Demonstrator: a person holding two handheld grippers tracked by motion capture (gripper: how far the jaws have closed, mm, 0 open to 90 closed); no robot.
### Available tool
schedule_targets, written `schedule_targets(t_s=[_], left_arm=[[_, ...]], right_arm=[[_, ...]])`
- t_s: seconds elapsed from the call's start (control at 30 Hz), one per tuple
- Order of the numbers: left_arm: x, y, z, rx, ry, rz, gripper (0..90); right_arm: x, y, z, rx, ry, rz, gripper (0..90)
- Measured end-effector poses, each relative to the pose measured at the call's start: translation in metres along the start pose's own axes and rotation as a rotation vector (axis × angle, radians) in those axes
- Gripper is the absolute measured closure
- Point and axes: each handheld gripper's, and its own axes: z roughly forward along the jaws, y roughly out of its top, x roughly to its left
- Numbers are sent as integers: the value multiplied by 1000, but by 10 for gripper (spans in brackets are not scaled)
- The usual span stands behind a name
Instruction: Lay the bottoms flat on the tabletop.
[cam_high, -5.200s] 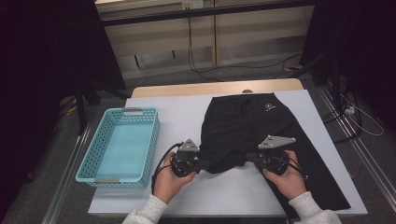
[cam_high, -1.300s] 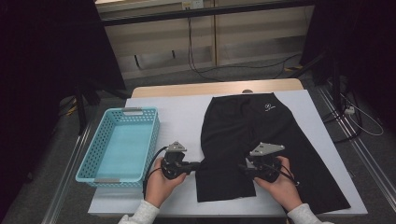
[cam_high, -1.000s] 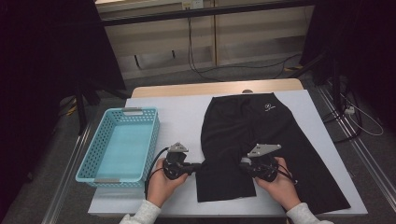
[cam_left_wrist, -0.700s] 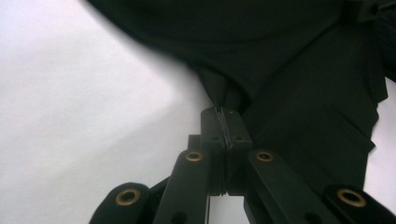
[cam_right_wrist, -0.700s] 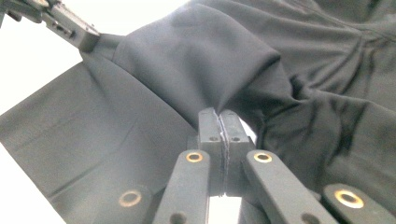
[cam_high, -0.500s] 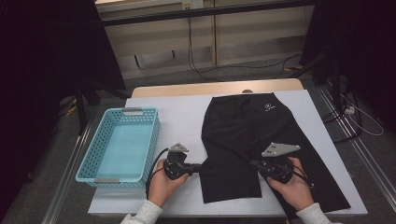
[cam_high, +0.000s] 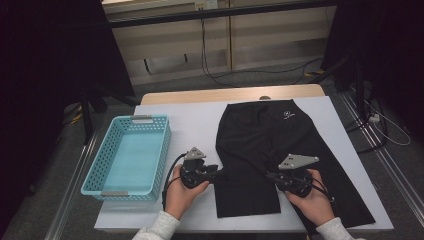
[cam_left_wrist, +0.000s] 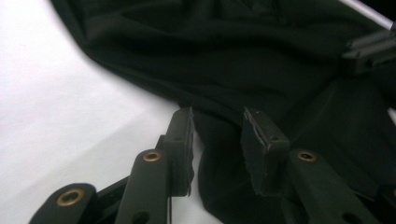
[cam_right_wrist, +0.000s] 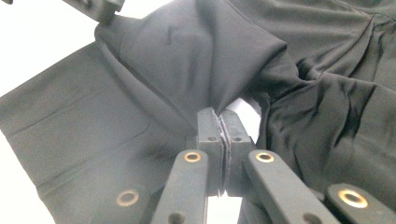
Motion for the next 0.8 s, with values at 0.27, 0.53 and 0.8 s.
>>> schedule_targets(t_s=[0.27, 0.53, 0.8], left_arm=[[-2, 2, 19, 16, -12, 12, 734], [-5, 11, 21, -17, -12, -10, 649], [-5, 12, 31, 17, 20, -2, 761]], right_arm=[[4, 2, 5, 5, 6, -11, 891], [8, 4, 8, 8, 17, -24, 891], [11, 5, 11, 11, 23, -36, 874]])
